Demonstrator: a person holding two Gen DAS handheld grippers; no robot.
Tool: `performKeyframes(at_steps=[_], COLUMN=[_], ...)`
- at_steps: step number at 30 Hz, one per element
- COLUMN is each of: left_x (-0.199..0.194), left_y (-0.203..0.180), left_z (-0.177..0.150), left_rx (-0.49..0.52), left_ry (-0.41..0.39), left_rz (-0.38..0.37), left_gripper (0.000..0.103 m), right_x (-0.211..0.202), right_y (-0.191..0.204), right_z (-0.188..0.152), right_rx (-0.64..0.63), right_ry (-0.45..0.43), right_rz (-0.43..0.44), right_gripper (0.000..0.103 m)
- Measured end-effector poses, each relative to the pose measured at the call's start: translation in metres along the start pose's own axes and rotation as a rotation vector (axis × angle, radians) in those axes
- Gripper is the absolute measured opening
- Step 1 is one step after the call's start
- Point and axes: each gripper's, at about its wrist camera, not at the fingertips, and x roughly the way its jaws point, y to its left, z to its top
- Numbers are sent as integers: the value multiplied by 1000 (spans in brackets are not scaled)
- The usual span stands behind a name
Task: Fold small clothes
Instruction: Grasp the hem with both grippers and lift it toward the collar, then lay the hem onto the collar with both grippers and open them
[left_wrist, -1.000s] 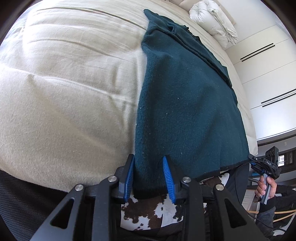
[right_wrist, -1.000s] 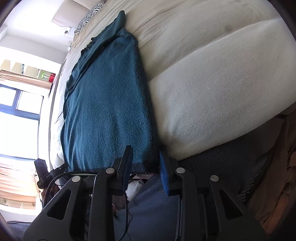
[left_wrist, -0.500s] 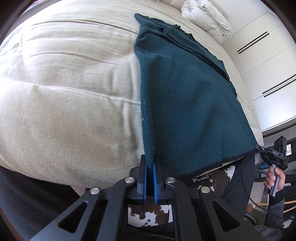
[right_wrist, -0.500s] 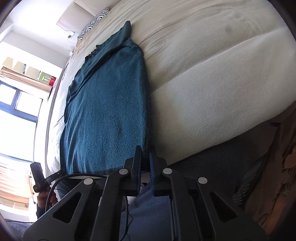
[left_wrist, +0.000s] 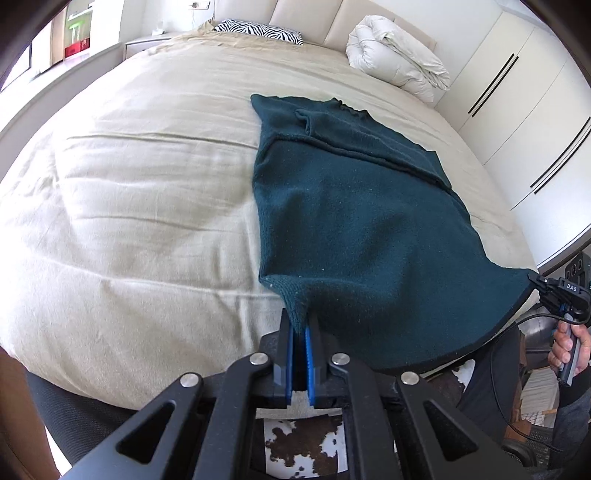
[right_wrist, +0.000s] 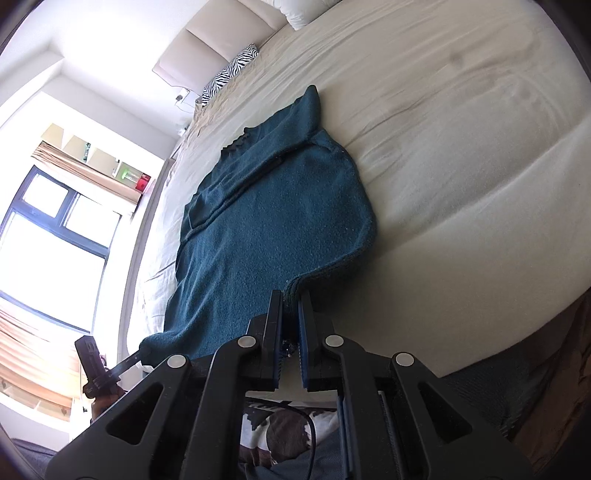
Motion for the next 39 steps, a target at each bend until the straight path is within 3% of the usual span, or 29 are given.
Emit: performKeyframes(at_steps=[18,39], left_x=[-5,38], left_y=[2,24], left_z=[52,187], left_rx=[-4,-141], left_ry=[-96,-176], left_rz=[-14,-125], left_gripper=[7,7], right_x=[14,81], right_y=[59,83], right_z=[76,186], right_rx=[-65,-111], right_ry=[-116,-236], right_rz=[66,1], right_gripper=[6,6])
